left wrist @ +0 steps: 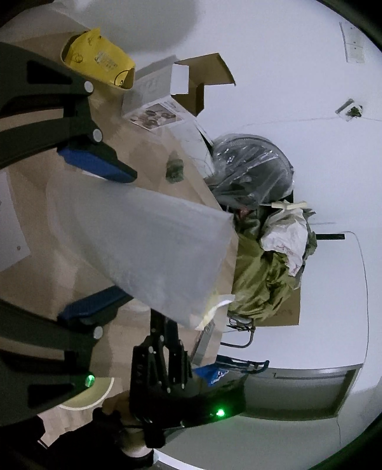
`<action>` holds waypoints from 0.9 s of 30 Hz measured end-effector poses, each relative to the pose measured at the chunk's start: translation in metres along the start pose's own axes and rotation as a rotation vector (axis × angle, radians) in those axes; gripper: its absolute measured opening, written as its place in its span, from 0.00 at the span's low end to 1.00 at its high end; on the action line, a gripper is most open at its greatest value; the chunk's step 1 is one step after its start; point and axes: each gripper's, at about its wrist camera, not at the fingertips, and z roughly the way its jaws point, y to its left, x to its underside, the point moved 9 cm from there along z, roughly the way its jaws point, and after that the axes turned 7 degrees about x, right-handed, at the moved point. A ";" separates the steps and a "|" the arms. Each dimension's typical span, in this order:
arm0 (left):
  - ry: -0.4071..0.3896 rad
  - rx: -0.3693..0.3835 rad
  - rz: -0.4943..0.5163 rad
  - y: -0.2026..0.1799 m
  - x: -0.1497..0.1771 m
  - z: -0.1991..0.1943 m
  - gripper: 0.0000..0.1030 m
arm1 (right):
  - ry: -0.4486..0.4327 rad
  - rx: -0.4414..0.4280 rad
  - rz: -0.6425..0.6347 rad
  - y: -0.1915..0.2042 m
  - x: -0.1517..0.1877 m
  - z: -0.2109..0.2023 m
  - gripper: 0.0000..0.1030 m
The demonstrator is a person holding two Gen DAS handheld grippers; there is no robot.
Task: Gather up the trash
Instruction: 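Lift both clear bags and carry them toward the bucket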
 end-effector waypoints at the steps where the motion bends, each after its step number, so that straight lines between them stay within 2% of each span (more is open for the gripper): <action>1: -0.005 0.005 0.002 -0.004 -0.001 -0.002 0.70 | -0.002 0.002 0.001 -0.001 0.002 -0.004 0.23; 11: -0.036 0.033 0.006 -0.036 0.001 -0.016 0.70 | -0.010 0.034 0.021 -0.014 0.024 -0.036 0.23; 27: -0.002 0.095 0.015 -0.093 0.020 -0.013 0.70 | 0.004 0.083 0.061 -0.040 0.081 -0.077 0.23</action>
